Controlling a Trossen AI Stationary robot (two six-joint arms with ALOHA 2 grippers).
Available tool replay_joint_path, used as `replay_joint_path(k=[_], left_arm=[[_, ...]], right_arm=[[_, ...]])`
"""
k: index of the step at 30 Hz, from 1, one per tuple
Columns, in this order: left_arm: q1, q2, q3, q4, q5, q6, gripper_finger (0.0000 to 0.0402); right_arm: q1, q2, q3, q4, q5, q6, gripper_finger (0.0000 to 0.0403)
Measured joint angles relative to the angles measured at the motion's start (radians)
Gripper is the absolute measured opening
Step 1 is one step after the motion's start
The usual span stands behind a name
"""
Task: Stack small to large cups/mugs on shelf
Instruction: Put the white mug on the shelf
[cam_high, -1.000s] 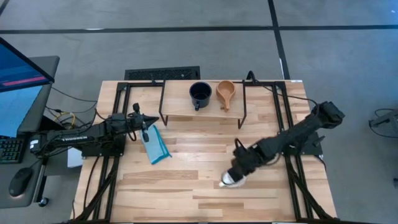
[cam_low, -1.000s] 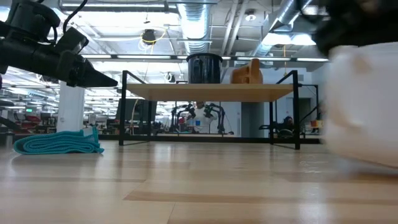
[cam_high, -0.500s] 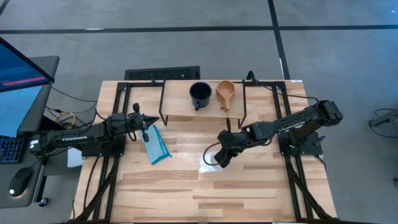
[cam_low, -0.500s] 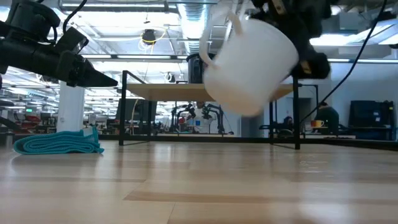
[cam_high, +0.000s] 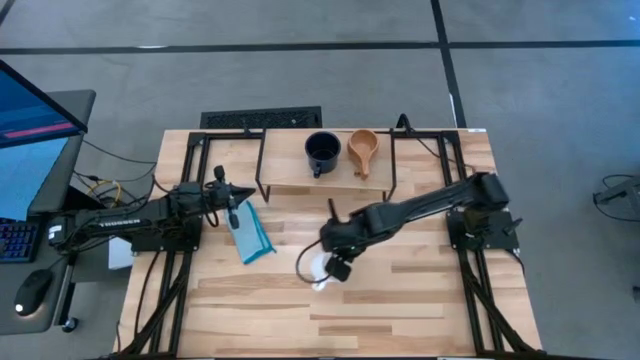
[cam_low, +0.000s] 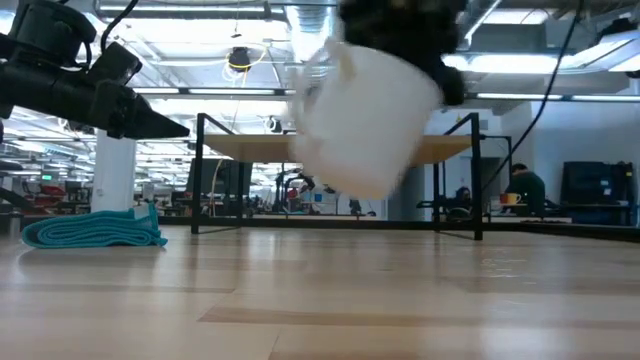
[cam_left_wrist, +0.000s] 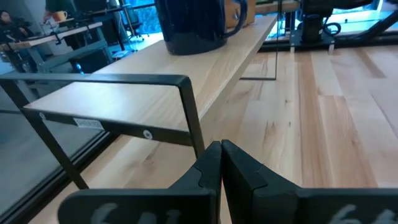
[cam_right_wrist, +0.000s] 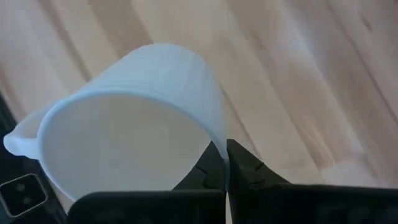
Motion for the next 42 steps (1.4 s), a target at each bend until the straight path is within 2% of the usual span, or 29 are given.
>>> replay_joint_path(k=[12,21,27,42], left_arm=[[0.000,-0.019,0.000,-0.001,0.019,0.000,0.0000],[0.000,-0.020,0.000,-0.001,0.027,0.002,0.0000],[0.000,-0.022,0.000,0.000,0.027,0.003,0.0000],[0.000,-0.027,0.000,0.000,0.036,0.002,0.0000]], right_arm=[[-0.008,0.344,0.553,-0.245,-0.005,-0.216,0.0009],[-0.021,0.545,0.830,-0.339,-0.009,-0.312,0.0009],[-0.029,0.618,0.883,-0.380,-0.010,-0.317,0.0009],[-0.020,0.616,0.880,-0.418,-0.013,-0.315,0.0025]])
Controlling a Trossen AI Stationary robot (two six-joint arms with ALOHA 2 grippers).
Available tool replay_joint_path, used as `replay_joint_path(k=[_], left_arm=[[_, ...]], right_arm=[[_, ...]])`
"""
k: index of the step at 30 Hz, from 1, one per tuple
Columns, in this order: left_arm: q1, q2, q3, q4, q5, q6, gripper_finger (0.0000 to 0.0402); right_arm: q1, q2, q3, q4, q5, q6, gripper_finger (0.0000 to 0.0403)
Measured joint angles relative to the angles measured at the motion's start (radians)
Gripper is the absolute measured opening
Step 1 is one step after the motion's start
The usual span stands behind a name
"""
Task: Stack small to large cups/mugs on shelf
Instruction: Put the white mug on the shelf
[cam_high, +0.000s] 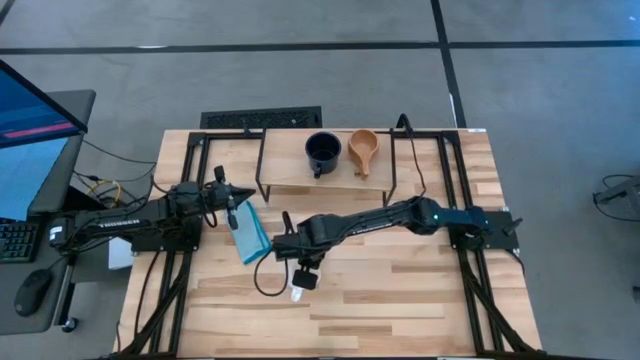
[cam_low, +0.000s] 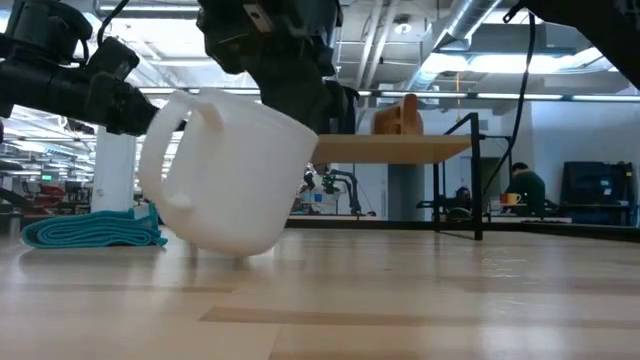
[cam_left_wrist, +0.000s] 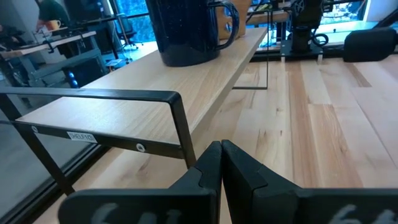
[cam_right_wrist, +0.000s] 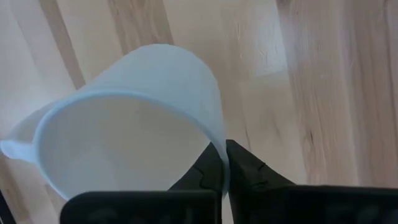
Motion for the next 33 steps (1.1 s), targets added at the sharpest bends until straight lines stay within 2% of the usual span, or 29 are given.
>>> replay_joint_path(k=[20,33], left_arm=[[0.000,0.000,0.000,-0.001,0.000,-0.001,0.0000],[0.000,0.000,0.000,-0.001,-0.001,-0.001,0.0000]], right_arm=[[0.000,0.000,0.000,-0.006,-0.007,0.000,0.0071],[-0.005,-0.012,0.002,-0.011,-0.012,0.000,0.0140]])
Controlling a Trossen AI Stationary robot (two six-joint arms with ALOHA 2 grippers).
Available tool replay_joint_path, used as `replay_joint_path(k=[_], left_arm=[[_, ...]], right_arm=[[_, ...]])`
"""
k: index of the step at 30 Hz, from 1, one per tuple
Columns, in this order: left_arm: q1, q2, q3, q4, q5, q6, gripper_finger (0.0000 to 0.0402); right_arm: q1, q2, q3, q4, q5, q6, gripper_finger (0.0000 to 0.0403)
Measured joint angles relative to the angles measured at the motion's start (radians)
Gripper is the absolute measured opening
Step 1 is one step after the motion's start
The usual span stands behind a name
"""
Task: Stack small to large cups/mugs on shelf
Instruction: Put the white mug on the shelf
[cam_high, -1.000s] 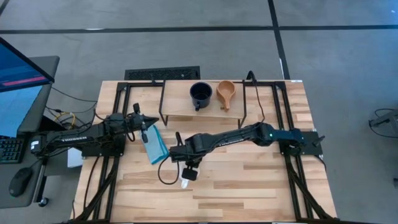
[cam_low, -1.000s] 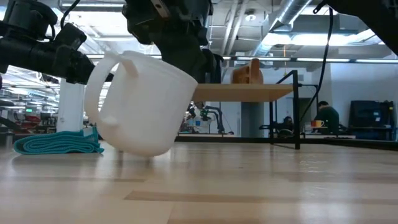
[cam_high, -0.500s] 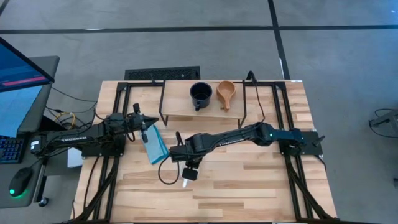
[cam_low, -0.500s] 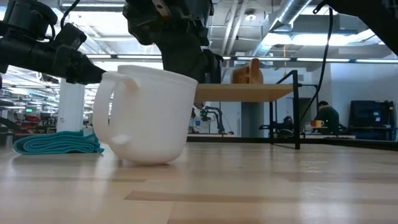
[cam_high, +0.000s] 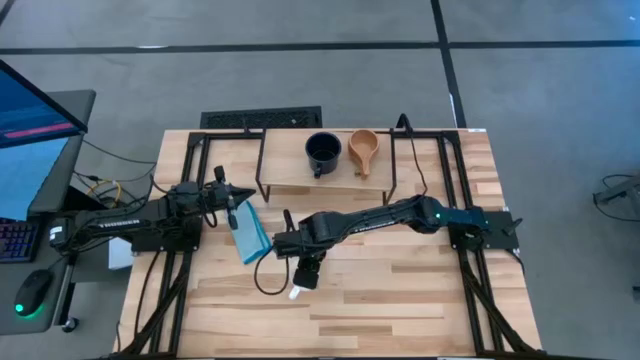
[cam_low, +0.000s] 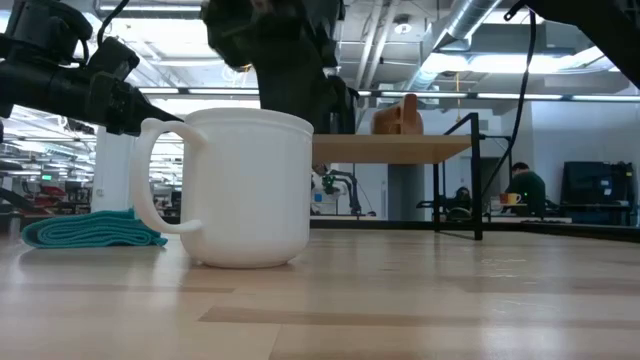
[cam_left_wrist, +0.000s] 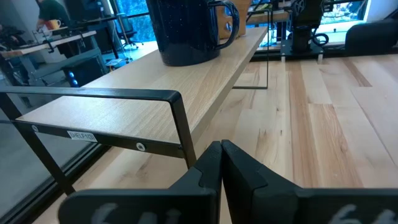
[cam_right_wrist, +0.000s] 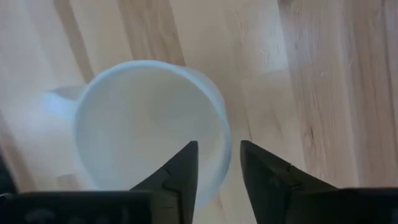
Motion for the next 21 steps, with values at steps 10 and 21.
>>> replay_joint_path(k=[10,21], left_arm=[[0.000,0.000,0.000,0.000,0.000,0.001,0.0000],[0.000,0.000,0.000,0.000,-0.001,0.005,0.0000]], right_arm=[[-0.009,-0.119,0.001,-0.058,0.000,0.002,0.0151],[0.064,-0.370,-0.002,-0.265,0.426,-0.003,0.0089]])
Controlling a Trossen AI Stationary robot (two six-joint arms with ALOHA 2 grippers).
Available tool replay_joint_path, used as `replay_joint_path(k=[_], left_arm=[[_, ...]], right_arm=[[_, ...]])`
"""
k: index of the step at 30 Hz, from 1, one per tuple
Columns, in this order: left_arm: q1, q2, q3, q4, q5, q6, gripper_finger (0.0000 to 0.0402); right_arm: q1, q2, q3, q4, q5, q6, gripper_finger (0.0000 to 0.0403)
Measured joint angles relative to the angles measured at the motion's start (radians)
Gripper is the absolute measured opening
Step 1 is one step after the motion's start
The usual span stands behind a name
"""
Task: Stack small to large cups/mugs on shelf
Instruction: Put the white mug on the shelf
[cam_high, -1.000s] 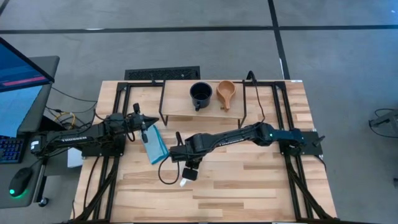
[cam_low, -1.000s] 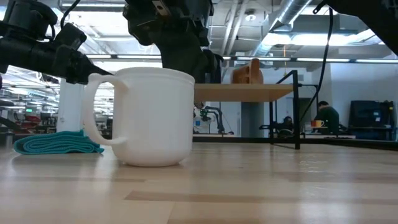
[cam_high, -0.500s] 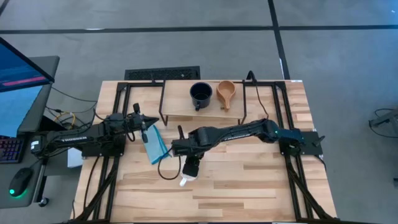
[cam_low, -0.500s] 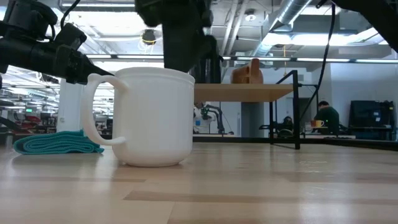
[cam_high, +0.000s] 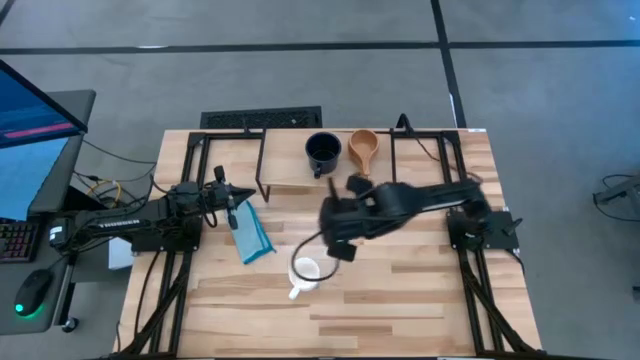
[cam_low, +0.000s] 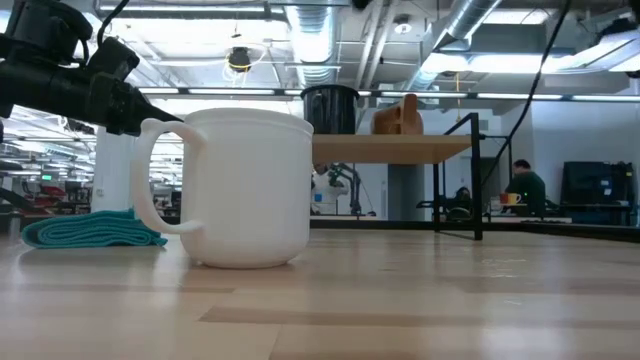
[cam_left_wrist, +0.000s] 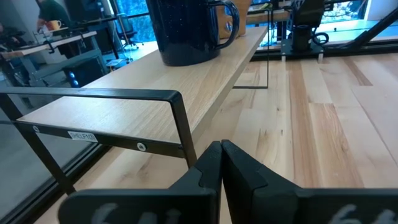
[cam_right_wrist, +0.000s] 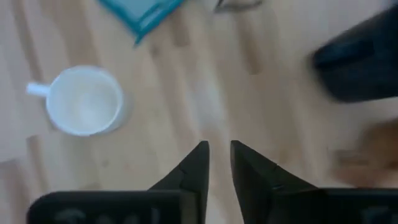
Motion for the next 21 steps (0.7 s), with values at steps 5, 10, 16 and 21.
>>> replay_joint_path(k=[5,10,16,21], left_arm=[[0.000,0.000,0.000,-0.003,-0.006,0.000,0.0000],[0.000,0.000,0.000,-0.021,-0.005,-0.012,0.0000],[0.000,0.000,0.000,-0.064,-0.005,-0.037,0.0000],[0.000,0.000,0.000,-0.064,-0.002,-0.043,0.0000]], right_arm=[[0.063,-0.153,-0.069,-0.001,0.185,0.000,0.0063],[0.106,-0.323,-0.263,0.059,0.286,0.000,0.0051],[0.104,-0.564,-0.651,0.278,0.309,-0.002,0.0040],[0.106,-0.794,-1.014,0.578,0.299,-0.087,0.0032]])
